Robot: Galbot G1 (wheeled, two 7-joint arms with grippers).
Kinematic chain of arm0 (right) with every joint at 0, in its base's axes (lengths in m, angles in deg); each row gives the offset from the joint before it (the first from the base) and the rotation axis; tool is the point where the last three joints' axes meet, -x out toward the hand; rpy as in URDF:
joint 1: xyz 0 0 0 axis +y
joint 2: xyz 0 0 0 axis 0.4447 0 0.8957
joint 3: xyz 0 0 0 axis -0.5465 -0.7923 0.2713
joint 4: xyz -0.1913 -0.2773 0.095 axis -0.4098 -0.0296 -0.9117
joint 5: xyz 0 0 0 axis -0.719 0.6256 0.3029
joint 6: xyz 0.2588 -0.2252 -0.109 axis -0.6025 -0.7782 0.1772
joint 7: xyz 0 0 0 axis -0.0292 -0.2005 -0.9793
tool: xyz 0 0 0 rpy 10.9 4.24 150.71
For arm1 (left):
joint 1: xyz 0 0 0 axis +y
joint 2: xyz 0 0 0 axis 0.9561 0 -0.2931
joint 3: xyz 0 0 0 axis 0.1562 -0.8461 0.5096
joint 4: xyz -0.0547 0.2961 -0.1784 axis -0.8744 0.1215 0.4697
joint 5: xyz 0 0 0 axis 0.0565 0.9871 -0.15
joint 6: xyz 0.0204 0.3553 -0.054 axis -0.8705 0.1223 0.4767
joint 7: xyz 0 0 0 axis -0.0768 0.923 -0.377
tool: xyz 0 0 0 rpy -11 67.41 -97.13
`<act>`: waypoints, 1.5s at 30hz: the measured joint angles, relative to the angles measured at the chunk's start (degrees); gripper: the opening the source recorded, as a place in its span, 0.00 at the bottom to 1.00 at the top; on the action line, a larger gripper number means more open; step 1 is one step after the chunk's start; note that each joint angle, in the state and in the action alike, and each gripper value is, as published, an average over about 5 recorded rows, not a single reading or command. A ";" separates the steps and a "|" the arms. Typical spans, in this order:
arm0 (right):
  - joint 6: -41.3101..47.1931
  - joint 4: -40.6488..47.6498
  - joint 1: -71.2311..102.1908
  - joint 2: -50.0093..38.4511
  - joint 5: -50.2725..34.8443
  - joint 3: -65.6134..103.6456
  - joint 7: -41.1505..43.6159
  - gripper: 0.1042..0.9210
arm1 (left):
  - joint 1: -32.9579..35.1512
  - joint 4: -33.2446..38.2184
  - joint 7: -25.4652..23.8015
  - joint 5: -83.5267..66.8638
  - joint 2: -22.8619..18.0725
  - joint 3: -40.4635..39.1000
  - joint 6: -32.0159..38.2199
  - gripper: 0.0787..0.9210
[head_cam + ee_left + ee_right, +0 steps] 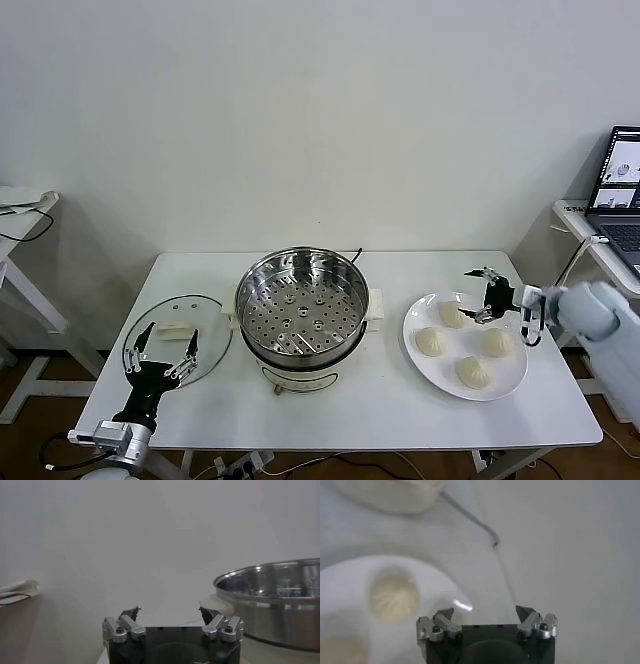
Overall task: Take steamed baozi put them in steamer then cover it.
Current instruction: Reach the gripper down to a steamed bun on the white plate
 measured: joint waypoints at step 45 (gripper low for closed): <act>-3.21 33.30 -18.91 21.45 15.05 -14.67 11.75 0.86 | -0.57 -3.28 -1.07 -0.08 -0.51 2.54 1.11 0.88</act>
